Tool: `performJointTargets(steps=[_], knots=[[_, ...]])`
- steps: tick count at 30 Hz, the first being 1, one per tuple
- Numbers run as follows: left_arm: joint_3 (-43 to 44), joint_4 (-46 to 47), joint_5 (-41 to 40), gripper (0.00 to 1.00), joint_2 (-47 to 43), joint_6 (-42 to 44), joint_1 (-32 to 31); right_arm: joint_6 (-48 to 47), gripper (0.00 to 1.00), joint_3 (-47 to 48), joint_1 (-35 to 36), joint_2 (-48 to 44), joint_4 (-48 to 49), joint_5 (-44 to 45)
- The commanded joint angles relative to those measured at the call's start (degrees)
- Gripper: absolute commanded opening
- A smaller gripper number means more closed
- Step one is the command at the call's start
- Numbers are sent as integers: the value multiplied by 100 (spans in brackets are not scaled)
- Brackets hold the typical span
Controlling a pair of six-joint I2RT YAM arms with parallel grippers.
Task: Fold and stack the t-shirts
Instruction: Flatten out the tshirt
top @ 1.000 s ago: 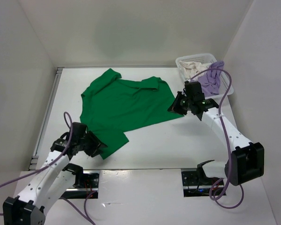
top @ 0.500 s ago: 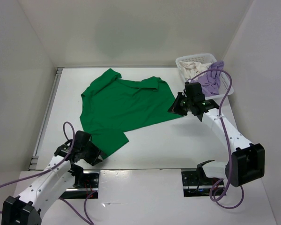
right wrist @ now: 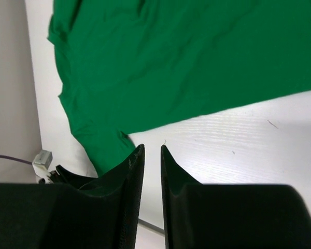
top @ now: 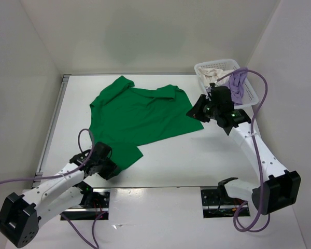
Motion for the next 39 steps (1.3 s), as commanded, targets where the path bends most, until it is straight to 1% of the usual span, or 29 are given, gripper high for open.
performJointTargets(steps=[1, 3, 5, 9, 10, 11, 12, 13, 16, 17, 19, 20, 21, 22, 23, 24, 26, 27, 28, 30, 31, 32, 36, 38, 39], knots=[[197, 137, -328, 43, -131, -216, -111, -109, 24, 414, -14, -349, -189, 177], [135, 137, -328, 43, -359, -216, -111, -109, 24, 467, -76, -349, -242, 177], [135, 137, -328, 37, -360, -216, -111, -109, 25, 519, -129, -411, -242, 177], [135, 260, -389, 17, -158, -145, -111, -232, 26, 520, -295, -411, -374, 230], [135, 260, -389, 6, -158, -93, -111, -285, 28, 415, -409, -411, -426, 230], [135, 260, -389, 2, -158, -93, -111, -285, 28, 310, -462, -411, -427, 291], [135, 260, -389, 0, -341, -93, -111, -224, 29, 178, -463, -411, -331, 291], [83, 260, -337, 0, -429, -162, -111, -171, 33, -67, -463, -350, -217, 291], [-22, 137, -337, 0, -772, -216, -111, 83, 37, -542, -463, -121, 82, 186], [-23, 137, -284, 0, -825, -216, -111, 84, 37, -614, -463, -60, 257, 186], [-23, 137, -284, 0, -826, -216, -111, 146, 40, -614, -463, 107, 328, 125], [-23, 137, -223, 3, -826, -137, -111, 146, 41, -614, -463, 108, 329, 124], [-23, 67, -222, 8, -765, -84, -111, 146, 41, -614, -463, 108, 329, 124], [-23, 6, -161, 15, -686, -84, -111, 146, 41, -614, -463, 108, 329, 124], [-23, 5, -91, 30, -685, -84, -111, 146, 41, -614, -463, 47, 329, 124], [-23, -125, -90, 37, -685, -84, -111, 146, 41, -614, -463, -6, 268, 124], [-23, -179, -90, 46, -860, -250, -111, 146, 41, -684, -463, -199, 268, 124], [-110, -319, -90, 50, -1192, -320, -111, 146, 41, -685, -463, -278, 215, 124], [-111, -398, -30, 50, -1386, -460, -111, 146, 41, -824, -463, -427, 215, 124], [-199, -574, 32, 54, -1869, -532, -111, 85, 43, -930, -463, -481, 215, 124], [-268, -575, 102, 57, -1941, -471, -111, 84, 43, -1009, -463, -533, 215, 124], [-269, -575, 103, 57, -1942, -471, -111, 84, 43, -1010, -463, -534, 215, 20], [-138, -505, 42, 57, -1310, -611, -111, 31, 43, -1010, -463, -464, 215, -42], [-137, -321, -204, 57, -1248, -768, -111, 31, 43, -1010, -463, -464, 215, -42], [-137, -42, -257, 58, -1152, -769, -111, 31, 43, -1010, -463, -464, 215, -42]])
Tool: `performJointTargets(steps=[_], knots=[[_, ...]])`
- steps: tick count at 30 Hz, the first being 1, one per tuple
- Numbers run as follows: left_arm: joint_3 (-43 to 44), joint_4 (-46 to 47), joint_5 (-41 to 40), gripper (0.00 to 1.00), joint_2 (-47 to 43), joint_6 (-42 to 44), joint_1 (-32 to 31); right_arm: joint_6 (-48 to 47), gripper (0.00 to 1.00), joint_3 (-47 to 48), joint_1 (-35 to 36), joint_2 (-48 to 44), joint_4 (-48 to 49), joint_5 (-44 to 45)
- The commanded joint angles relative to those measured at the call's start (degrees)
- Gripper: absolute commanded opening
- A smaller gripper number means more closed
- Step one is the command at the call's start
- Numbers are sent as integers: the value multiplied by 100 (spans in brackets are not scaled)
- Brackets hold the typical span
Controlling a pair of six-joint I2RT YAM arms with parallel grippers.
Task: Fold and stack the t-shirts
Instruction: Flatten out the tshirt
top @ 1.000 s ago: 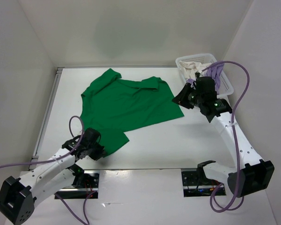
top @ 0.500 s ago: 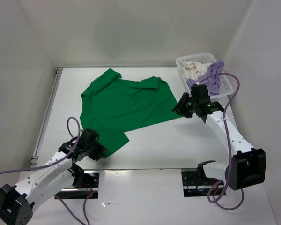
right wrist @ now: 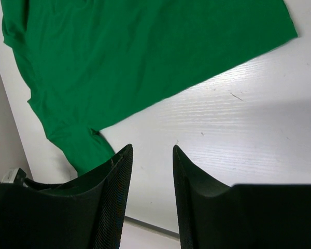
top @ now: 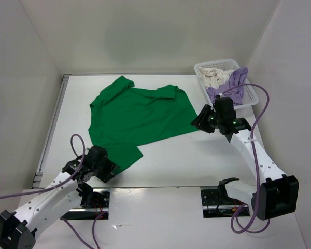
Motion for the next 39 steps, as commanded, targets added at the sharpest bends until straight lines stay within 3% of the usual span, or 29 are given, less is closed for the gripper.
performJointTargets(steps=[1, 5, 8, 11, 14, 18, 21, 26, 32, 39], knots=[[12, 481, -218, 58, 241, -352, -21, -145, 43, 39, -12, -48, 180, -60], [-296, 1185, -16, 55, 1111, -502, -21, -208, 43, 207, -12, 4, 118, -60], [-401, 1238, -113, 52, 727, -782, -83, -269, 43, 339, -12, 57, 57, -8], [-534, 1053, -113, 38, 173, -950, -83, -321, 43, 339, -12, 109, 57, -7], [-534, 1062, -113, 31, 538, -950, -83, -322, 43, 268, -12, 258, 126, -7], [-332, 1220, -113, 10, 980, -748, -83, -33, 43, 49, -82, 514, 382, 63], [-218, 984, -113, 2, 709, -643, -83, 213, 44, -4, -83, 803, 575, 203], [301, 105, -465, 0, 321, -282, -83, 732, 44, -206, -240, 1419, 1197, 634], [301, 104, -438, 0, -65, 95, -83, 1531, 43, -733, -469, 1639, 1753, 1442], [495, 421, -491, 0, 207, 737, -83, 1700, 43, -735, -899, 2359, 2201, 1558]])
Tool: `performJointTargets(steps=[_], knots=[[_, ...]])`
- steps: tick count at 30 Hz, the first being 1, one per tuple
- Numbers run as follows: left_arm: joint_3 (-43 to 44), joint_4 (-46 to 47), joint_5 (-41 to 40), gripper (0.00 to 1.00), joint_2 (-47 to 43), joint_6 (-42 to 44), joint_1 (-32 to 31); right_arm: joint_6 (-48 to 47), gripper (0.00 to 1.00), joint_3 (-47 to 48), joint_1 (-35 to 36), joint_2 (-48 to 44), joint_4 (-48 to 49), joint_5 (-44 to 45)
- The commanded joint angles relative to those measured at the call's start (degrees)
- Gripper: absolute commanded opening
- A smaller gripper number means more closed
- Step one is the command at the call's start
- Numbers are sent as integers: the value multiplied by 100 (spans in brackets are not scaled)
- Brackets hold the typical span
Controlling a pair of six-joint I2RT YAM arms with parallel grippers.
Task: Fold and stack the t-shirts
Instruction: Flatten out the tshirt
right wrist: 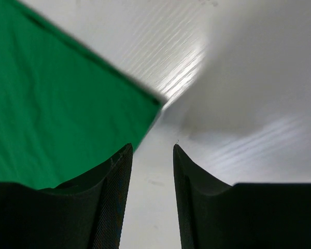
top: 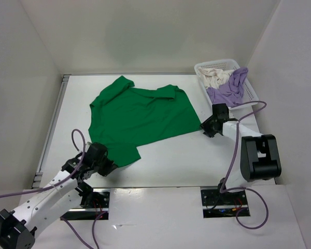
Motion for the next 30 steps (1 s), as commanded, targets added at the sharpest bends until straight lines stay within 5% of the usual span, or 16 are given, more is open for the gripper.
performJointTargets(steps=[1, 12, 20, 23, 28, 30], knots=[[248, 169, -132, 0, 34, 416, -24, 205, 43, 160, -146, 416, 542, 287], [300, 398, -132, 0, 157, 803, -24, 354, 41, 432, -146, 883, 701, 235], [415, 346, -185, 0, 96, 908, -24, 302, 3, 626, 108, 1024, 482, 348], [686, 240, -316, 0, 96, 1153, 212, 170, 0, 907, 372, 623, 34, 541], [2300, 38, -685, 2, 455, 2391, 985, -93, 0, 1399, 821, -1012, -836, 911], [3574, -155, -686, 5, 1034, 3188, 1371, -260, 0, 1801, 873, -1766, -1372, 911]])
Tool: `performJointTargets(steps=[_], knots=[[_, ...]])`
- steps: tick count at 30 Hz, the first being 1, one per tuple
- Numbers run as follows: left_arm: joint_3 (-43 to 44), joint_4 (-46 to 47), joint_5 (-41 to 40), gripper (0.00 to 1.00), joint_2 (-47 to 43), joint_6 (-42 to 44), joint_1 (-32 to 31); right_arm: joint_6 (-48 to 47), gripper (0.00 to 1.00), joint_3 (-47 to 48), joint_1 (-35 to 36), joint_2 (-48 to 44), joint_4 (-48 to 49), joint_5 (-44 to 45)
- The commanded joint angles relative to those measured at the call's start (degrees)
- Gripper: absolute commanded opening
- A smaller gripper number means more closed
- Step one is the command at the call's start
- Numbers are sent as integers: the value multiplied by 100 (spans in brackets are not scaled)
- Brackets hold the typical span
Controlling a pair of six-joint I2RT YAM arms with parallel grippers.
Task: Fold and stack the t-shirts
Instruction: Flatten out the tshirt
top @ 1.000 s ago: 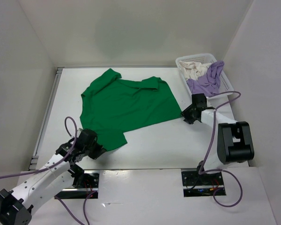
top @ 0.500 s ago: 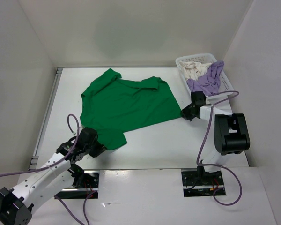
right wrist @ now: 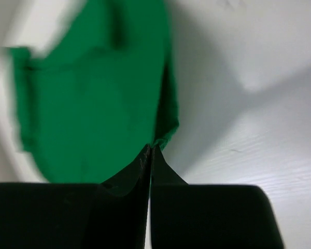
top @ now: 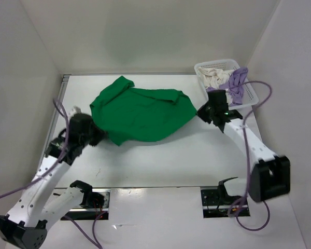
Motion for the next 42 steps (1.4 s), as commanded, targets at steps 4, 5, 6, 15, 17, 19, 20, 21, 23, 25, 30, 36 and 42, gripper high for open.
performJointTargets(steps=[4, 5, 6, 15, 17, 19, 20, 21, 23, 25, 30, 36, 42], knots=[[3056, 10, -253, 5, 995, 1999, 998, -824, 0, 2055, 63, -1784, -1657, 387], [3363, 71, -253, 5, 1144, 2095, 1077, -1017, 0, 2388, 63, -1846, -1841, 387], [3715, 71, -392, 5, 1267, 2218, 1078, -1115, 0, 3062, 63, -1847, -1982, 387], [8259, -183, -1088, 1, 2691, 3378, 1078, -1731, 0, 7334, 63, -547, -2924, -26], [8902, -26, -1176, 1, 2963, 3502, 1078, -1731, 0, 7725, 63, -275, -2924, -113], [9009, 27, -1176, 1, 3122, 3590, 1078, -1731, 0, 8113, 63, 138, -2872, -114], [8940, 80, -1176, 1, 3288, 3643, 1078, -1731, 0, 8113, 63, 262, -2732, -166], [8826, 141, -1054, 1, 3368, 3643, 1078, -1731, 0, 8113, 63, 541, -2679, -297], [8588, 142, -982, 1, 3726, 3705, 1078, -1679, 0, 7974, 1, 737, -2477, -412], [8272, 142, -833, 3, 3965, 3757, 1130, -1626, 0, 7517, 1, 973, -1994, -553], [7735, 291, 438, 3, 4695, 3538, 2025, -1573, 0, 7392, 1, 1835, -1686, -852], [8419, 467, 1829, 3, 5609, 2993, 2880, -1512, 0, 9748, 1, 3398, -2150, -914], [9588, 985, 2428, 3, 5812, 2335, 3309, -1133, 0, 10372, -148, 3349, -1642, -1283]])
